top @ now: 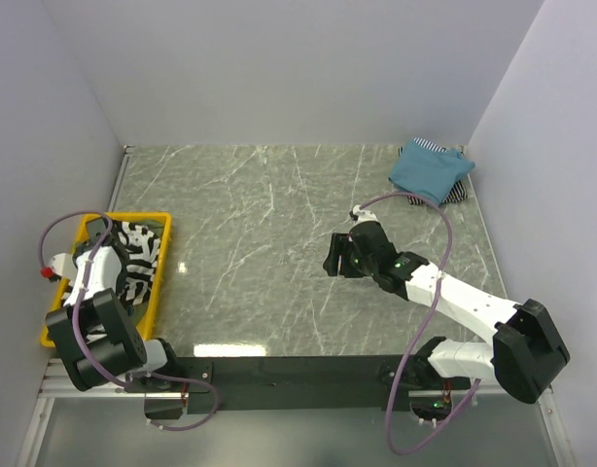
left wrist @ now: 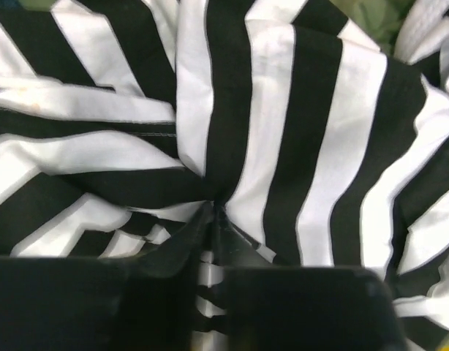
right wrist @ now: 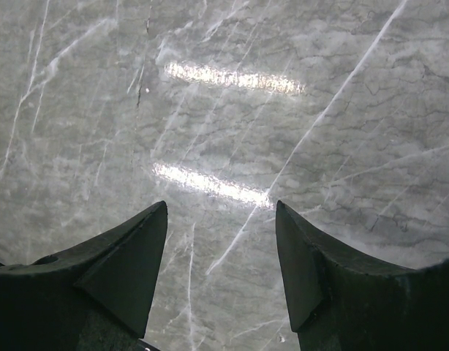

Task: Fold and stack the tank tops
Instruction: Grab the tank top from the pile

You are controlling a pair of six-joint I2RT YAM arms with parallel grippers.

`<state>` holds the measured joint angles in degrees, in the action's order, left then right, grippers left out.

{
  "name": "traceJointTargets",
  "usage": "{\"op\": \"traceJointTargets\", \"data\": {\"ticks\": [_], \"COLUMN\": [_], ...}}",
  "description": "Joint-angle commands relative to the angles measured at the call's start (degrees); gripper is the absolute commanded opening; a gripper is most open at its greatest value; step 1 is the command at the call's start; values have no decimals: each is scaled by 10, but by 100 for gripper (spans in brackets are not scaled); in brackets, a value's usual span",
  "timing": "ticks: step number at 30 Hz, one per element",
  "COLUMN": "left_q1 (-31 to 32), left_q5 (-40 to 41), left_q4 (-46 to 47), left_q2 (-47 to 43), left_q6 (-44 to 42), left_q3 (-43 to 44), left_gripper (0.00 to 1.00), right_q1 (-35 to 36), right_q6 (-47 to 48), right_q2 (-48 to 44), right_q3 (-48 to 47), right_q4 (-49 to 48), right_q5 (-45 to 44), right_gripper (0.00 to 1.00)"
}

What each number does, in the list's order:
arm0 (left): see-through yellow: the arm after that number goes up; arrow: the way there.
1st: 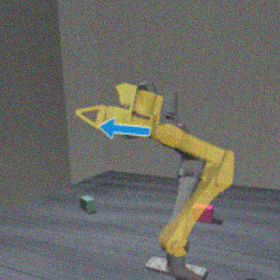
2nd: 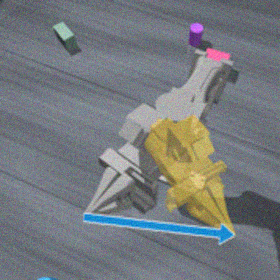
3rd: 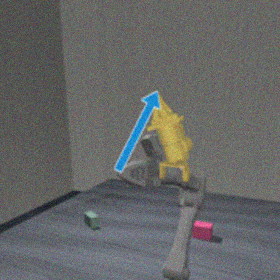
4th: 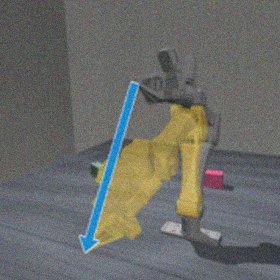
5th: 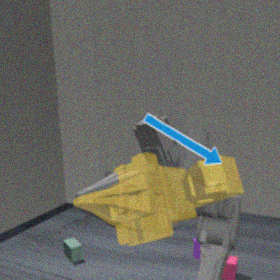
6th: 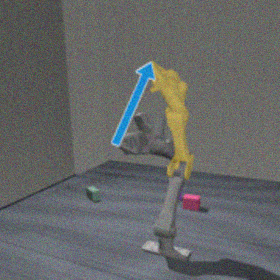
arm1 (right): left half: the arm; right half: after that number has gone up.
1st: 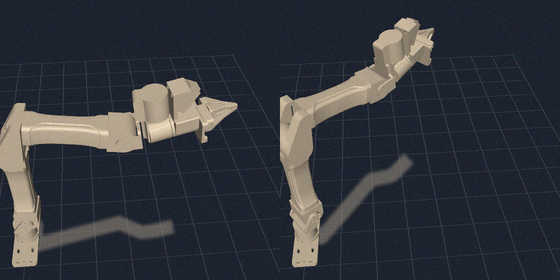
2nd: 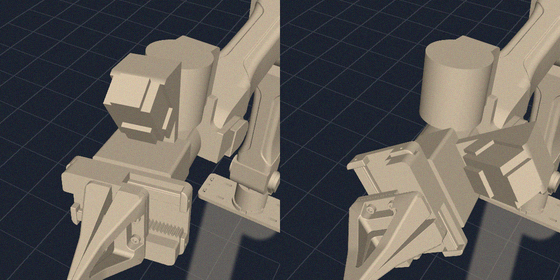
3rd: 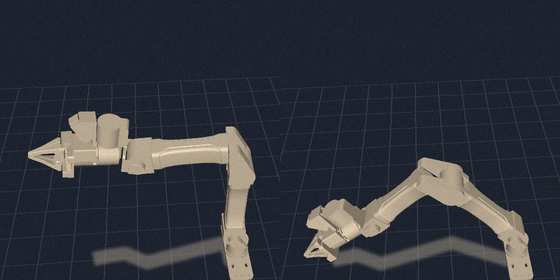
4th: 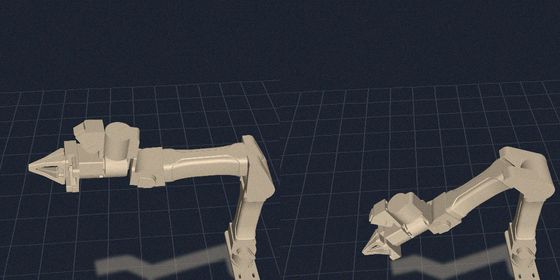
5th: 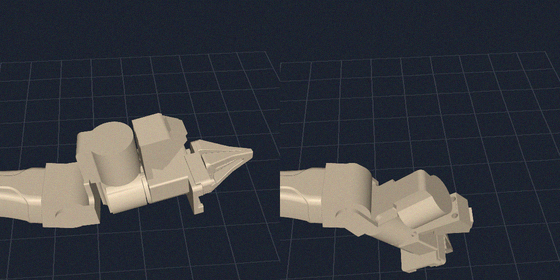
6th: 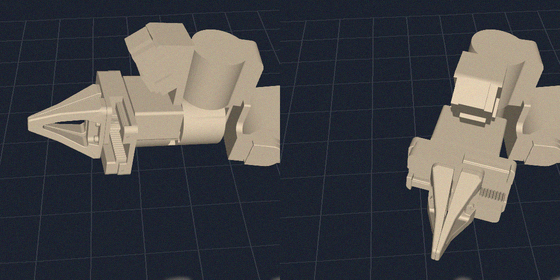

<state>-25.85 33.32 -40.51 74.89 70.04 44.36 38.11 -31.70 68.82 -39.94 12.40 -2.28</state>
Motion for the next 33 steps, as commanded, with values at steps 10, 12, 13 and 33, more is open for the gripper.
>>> {"op": "traceJointTargets", "data": {"ticks": [10,12,13,33], "left_q1": [-5,-4,-3,24], "left_q5": [-11,-25,-30,3], "left_q4": [14,9,6,-36], "left_q2": [-99,-122,-140,-107], "left_q6": [-74,-89,-103,13], "left_q3": [45,81,95,4], "left_gripper": [1,1,1,66], "right_q1": [5,4,4,7], "right_q6": [4,3,3,14], "right_q2": [-7,-9,-9,-17], "right_q3": [14,10,8,-6], "right_q4": [-23,-22,-23,-6], "right_q5": [-12,-13,-12,-15], "right_gripper": [68,68,68,68]}}
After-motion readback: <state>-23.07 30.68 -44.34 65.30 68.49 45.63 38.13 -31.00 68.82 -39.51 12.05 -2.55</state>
